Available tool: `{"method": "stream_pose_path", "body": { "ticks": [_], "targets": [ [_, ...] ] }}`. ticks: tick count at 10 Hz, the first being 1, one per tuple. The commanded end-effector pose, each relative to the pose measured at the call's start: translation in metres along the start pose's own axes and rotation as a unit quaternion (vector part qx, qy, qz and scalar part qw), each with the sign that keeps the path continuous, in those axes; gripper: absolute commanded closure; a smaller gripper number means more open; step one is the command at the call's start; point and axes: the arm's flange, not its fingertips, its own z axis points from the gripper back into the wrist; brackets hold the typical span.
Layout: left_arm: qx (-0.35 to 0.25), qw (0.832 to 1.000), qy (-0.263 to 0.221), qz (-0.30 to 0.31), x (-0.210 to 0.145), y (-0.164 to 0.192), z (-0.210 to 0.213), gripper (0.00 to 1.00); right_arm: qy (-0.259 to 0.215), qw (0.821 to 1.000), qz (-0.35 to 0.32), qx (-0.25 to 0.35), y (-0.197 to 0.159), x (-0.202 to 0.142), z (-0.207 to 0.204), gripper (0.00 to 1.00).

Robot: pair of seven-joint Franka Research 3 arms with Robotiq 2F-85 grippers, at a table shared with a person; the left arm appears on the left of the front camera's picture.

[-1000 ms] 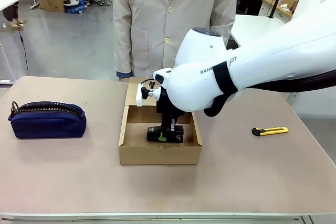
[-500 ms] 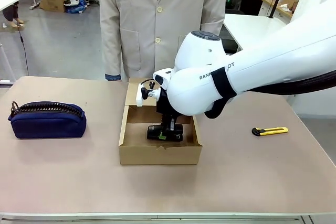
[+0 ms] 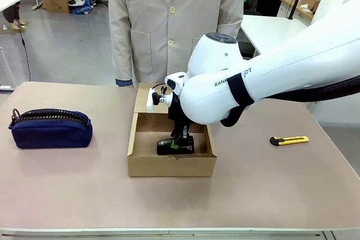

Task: Pack the item into the box.
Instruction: Pick up the item indicated by the person and place it inside the Mailer Box.

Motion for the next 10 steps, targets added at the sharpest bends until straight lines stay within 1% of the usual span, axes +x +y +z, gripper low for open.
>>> {"method": "stream_pose_path", "body": {
  "ticks": [1, 7, 8, 9, 10],
  "targets": [
    [-0.01, 1.0, -0.003, -0.008, 0.0, -0.001, -0.001, 0.0, -0.002, 1.0, -0.008, -0.011, 0.001, 0.003, 0.003, 0.0],
    [-0.01, 1.0, -0.003, -0.008, 0.0, -0.001, -0.001, 0.0, -0.013, 1.0, -0.01, -0.022, -0.002, 0.003, 0.013, 0.0],
    [-0.01, 1.0, -0.003, -0.008, 0.0, -0.001, -0.001, 0.0, -0.027, 0.999, -0.014, -0.038, -0.002, 0.002, 0.031, 0.0],
    [-0.01, 1.0, -0.003, -0.008, 0.0, -0.001, -0.001, 0.0, -0.058, 0.996, -0.021, -0.064, -0.003, -0.001, 0.058, 0.0],
    [-0.01, 1.0, -0.003, -0.008, 0.0, -0.001, -0.001, 0.0, -0.091, 0.99, -0.051, -0.091, -0.002, -0.007, 0.092, 0.0]
  ]
}}
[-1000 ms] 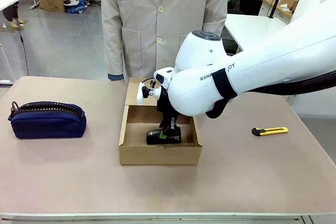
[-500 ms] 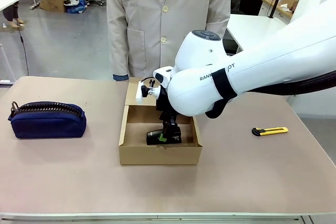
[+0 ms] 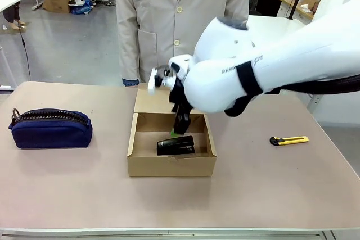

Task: Pack the item into the box.
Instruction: Pick up the item indicated by the person and place it inside the Mailer Box.

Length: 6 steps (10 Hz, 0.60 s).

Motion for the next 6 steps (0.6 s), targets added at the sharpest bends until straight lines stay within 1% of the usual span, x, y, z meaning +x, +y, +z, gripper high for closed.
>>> {"method": "stream_pose_path", "body": {
  "ticks": [1, 2, 3, 4, 5, 6],
  "targets": [
    [-0.01, 1.0, -0.003, -0.008, 0.0, -0.001, -0.001, 0.0, -0.067, 0.993, -0.093, -0.029, 0.004, -0.017, 0.071, 0.0],
    [-0.01, 1.0, -0.003, -0.008, 0.0, -0.001, -0.001, 0.0, -0.073, 0.974, -0.213, 0.009, 0.004, -0.037, 0.112, 0.0],
    [-0.01, 1.0, -0.003, -0.008, 0.0, -0.001, -0.001, 0.0, -0.103, 0.945, -0.307, 0.053, 0.005, -0.062, 0.144, 0.0],
    [-0.01, 1.0, -0.003, -0.008, 0.0, -0.001, -0.001, 0.0, -0.13, 0.897, -0.416, 0.075, 0.007, -0.092, 0.169, 0.0],
    [-0.01, 1.0, -0.003, -0.008, 0.0, -0.001, -0.001, 0.0, -0.193, 0.846, -0.485, 0.109, 0.013, -0.122, 0.193, 0.0],
    [-0.01, 1.0, -0.003, -0.008, 0.0, -0.001, -0.001, 0.0, -0.233, 0.777, -0.566, 0.148, 0.017, -0.161, 0.214, 0.0]
  ]
}}
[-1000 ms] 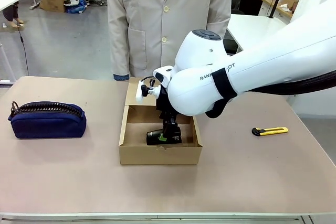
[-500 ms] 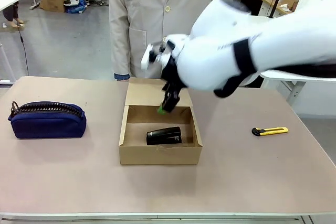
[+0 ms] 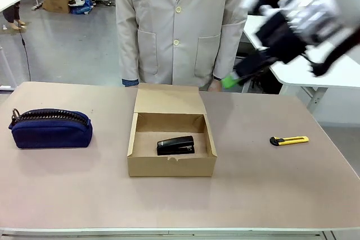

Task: Pack the item into the box.
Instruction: Pick up the item indicated by the person and place it inside the Mailer Box, then close the Mailer Box.

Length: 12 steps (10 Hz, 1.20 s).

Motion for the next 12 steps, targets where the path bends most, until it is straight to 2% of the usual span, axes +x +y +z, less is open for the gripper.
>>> {"method": "stream_pose_path", "body": {
  "ticks": [1, 2, 4, 5, 6, 7, 8, 9, 12],
  "targets": [
    [-0.01, 1.0, -0.003, -0.008, 0.001, 0.0, -0.001, 0.0, -0.152, 0.944, -0.278, 0.092, -0.033, -0.047, 0.042, 0.0],
    [-0.01, 1.0, -0.003, -0.008, 0.001, 0.0, -0.001, 0.0, -0.179, 0.913, -0.337, 0.146, -0.056, -0.072, 0.063, 0.0],
    [-0.01, 1.0, -0.003, -0.008, 0.001, 0.0, -0.001, 0.0, -0.249, 0.838, -0.419, 0.246, -0.112, -0.124, 0.093, 0.0],
    [-0.01, 1.0, -0.003, -0.008, 0.001, 0.0, -0.001, 0.0, -0.274, 0.812, -0.447, 0.254, -0.132, -0.145, 0.096, 0.0],
    [-0.01, 1.0, -0.003, -0.008, 0.001, 0.0, -0.001, 0.0, -0.305, 0.797, -0.449, 0.265, -0.143, -0.16, 0.094, 0.0],
    [-0.01, 1.0, -0.003, -0.008, 0.001, 0.0, -0.001, 0.0, -0.316, 0.794, -0.466, 0.229, -0.15, -0.165, 0.083, 0.0],
    [-0.01, 1.0, -0.003, -0.008, 0.001, 0.0, -0.001, 0.0, -0.305, 0.835, -0.442, 0.117, -0.144, -0.151, 0.062, 0.0],
    [-0.01, 1.0, -0.003, -0.008, 0.001, 0.0, -0.001, 0.0, -0.24, 0.84, -0.431, 0.228, -0.17, -0.164, 0.12, 0.0],
    [-0.01, 1.0, -0.003, -0.008, 0.001, 0.0, -0.001, 0.0, -0.24, 0.84, -0.431, 0.228, -0.17, -0.164, 0.12, 0.0]
  ]
}}
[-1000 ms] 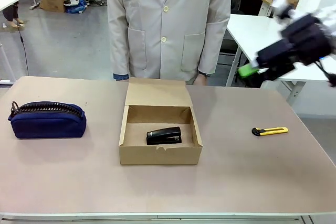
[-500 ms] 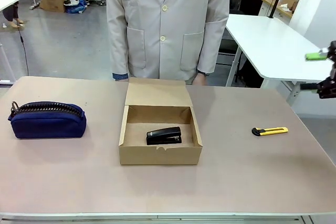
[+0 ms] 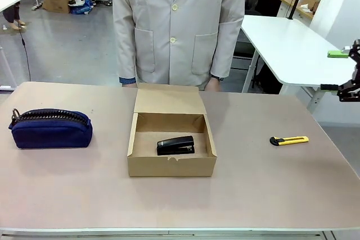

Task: Pack the item into the box.
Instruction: Close the Mailer Box.

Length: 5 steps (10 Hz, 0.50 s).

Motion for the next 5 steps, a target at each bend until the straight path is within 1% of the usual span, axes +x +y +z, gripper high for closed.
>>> {"method": "stream_pose_path", "body": {
  "ticks": [1, 5],
  "targets": [
    [-0.01, 1.0, -0.004, -0.008, 0.0003, -0.0003, -0.0009, 0.0, 0.007, 1.0, 0.004, -0.003, 0.0004, -0.0025, 0.0072, 0.0],
    [-0.01, 1.0, -0.004, -0.008, 0.0003, -0.0003, -0.0009, 0.0, 0.007, 1.0, 0.004, -0.003, 0.0004, -0.0025, 0.0072, 0.0]
  ]
}}
